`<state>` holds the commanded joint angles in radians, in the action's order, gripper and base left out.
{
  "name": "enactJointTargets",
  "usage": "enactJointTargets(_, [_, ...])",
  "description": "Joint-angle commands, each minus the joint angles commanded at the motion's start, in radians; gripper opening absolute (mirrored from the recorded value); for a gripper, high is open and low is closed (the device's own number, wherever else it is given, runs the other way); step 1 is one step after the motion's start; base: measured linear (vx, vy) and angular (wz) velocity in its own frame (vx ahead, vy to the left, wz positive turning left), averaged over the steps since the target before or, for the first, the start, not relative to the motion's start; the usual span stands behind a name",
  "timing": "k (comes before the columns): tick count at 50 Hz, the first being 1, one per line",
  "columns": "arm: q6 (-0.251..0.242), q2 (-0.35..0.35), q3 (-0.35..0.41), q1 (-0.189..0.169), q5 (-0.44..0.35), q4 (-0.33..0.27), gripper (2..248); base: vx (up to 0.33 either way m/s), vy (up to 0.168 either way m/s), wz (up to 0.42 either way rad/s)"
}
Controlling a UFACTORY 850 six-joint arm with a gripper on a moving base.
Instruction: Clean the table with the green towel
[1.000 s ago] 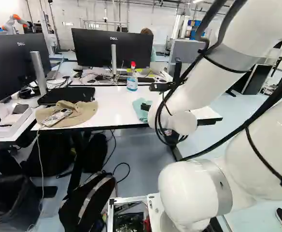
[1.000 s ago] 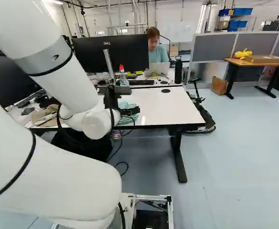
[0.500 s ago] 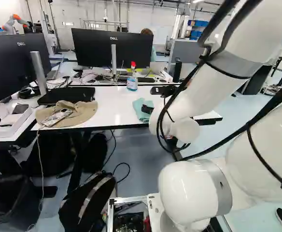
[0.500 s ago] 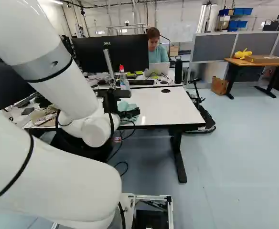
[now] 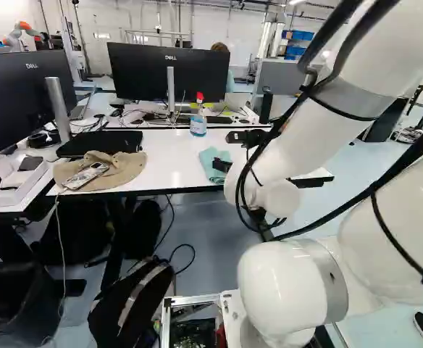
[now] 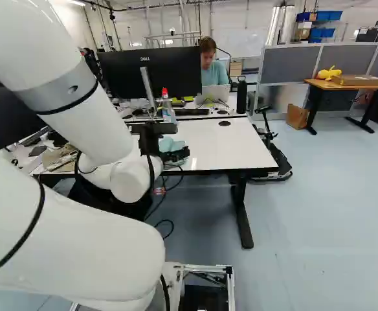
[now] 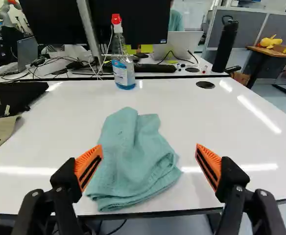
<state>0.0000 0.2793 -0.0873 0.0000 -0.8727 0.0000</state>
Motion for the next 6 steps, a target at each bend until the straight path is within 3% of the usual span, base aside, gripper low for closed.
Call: enactJointTargets(6, [0.0, 0.0, 0.0, 0.0, 0.0, 0.0, 247, 0.0, 0.0, 0.0])
